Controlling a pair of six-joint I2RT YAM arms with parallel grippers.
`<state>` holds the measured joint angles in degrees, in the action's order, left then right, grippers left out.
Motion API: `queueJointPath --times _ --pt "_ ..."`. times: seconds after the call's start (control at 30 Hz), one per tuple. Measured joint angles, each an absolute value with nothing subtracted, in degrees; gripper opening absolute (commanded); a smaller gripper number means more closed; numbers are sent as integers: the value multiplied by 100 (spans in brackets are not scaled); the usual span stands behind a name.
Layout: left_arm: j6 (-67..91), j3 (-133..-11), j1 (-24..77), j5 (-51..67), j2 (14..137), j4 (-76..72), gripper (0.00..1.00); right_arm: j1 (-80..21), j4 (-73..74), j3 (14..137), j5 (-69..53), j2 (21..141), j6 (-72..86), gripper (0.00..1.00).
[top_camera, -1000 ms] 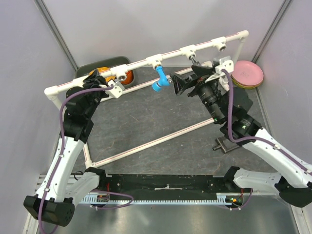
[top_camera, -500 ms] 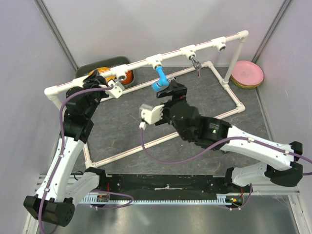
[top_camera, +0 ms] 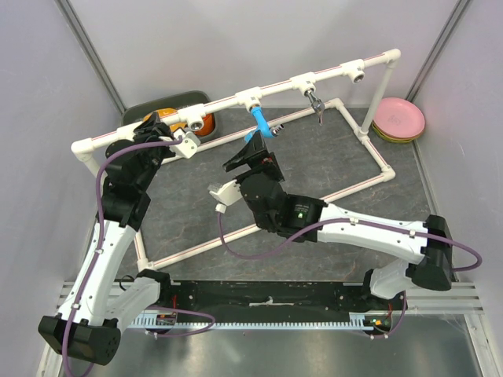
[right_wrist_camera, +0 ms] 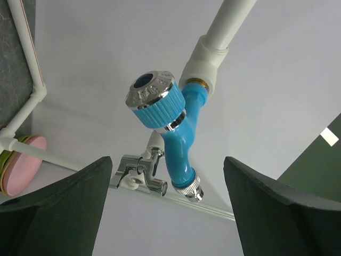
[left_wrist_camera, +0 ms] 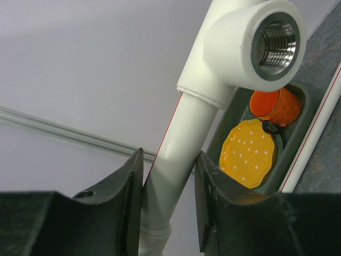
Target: Install the water faucets
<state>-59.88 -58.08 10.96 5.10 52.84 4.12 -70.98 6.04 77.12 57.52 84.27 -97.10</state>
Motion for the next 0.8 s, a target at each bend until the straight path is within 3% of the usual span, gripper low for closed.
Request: queueJointPath --times 0.07,0.17,0.53,0.8 --pt "-5986 -5808 1096 510 5282 412 2 -6960 489 7714 5749 8549 -9806 89" --pt "-5986 -5804 1096 513 5275 410 2 -6748 322 7730 5734 8715 -9898 78" --pt "-5986 -5784 1096 517 5271 386 2 -6261 -552 7813 5627 9065 -10154 61" --pt "-5983 -5767 1079 519 5282 329 2 -6114 -1125 7813 5579 9194 -10571 22"
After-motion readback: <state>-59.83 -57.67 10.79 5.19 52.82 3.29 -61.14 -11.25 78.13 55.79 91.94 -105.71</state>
